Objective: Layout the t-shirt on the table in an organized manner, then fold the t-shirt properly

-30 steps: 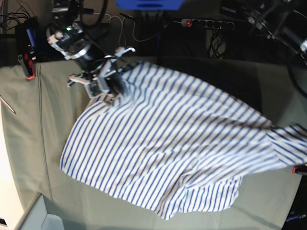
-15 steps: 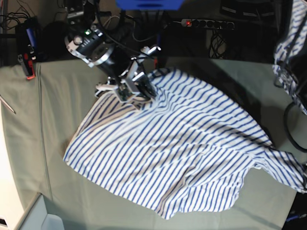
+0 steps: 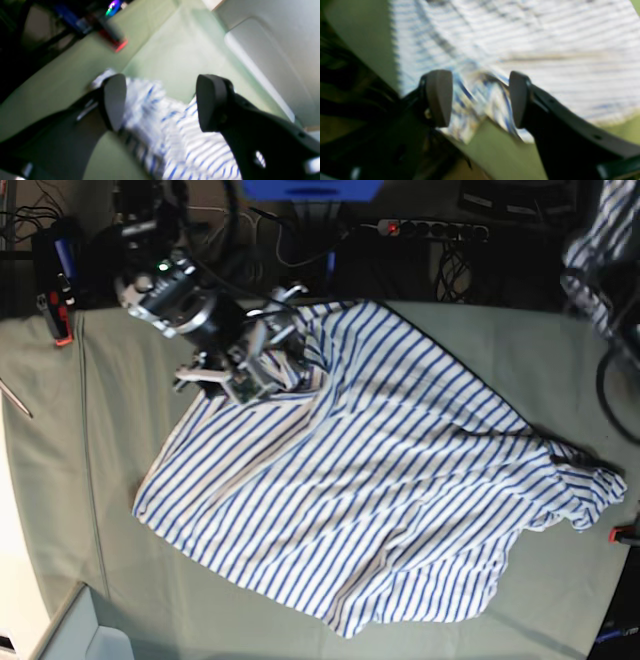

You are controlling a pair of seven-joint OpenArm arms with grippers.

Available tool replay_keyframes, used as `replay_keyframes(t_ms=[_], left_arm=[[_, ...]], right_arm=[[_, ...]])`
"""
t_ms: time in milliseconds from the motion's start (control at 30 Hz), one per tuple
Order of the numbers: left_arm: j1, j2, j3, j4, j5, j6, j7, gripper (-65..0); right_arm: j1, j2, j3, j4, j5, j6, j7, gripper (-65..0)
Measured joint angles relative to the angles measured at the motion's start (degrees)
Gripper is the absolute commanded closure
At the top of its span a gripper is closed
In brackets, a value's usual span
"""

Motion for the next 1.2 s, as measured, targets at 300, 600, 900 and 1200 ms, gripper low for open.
replay_keyframes(t_ms=[300,600,900,1200], left_arm=[[25.7,26.5,-6.6,31.5,-8.1,-0.1,7.6,-42.3],[36.1,30.8,-0.2,25.4,-8.8,-0.3,4.2,-42.3],[33.9,30.5,10.9,16.2,-10.4,-1.1,-5.9,-42.3],[29.0,30.6,13.9,11.1,-5.7,-2.3,-9.3,-42.1]], right_arm=[[6.5,5.5,10.5,-1.5,0.3,0.3,0.8,-38.9],[21.9,13.0,12.6,-16.6,0.4,0.4,1.2,-39.0],[30.4,14.2,12.3,-29.7,0.4,0.5,1.4,-39.0],[30.0,13.8,12.1,-31.8,0.3,0.5,6.8,-39.0]])
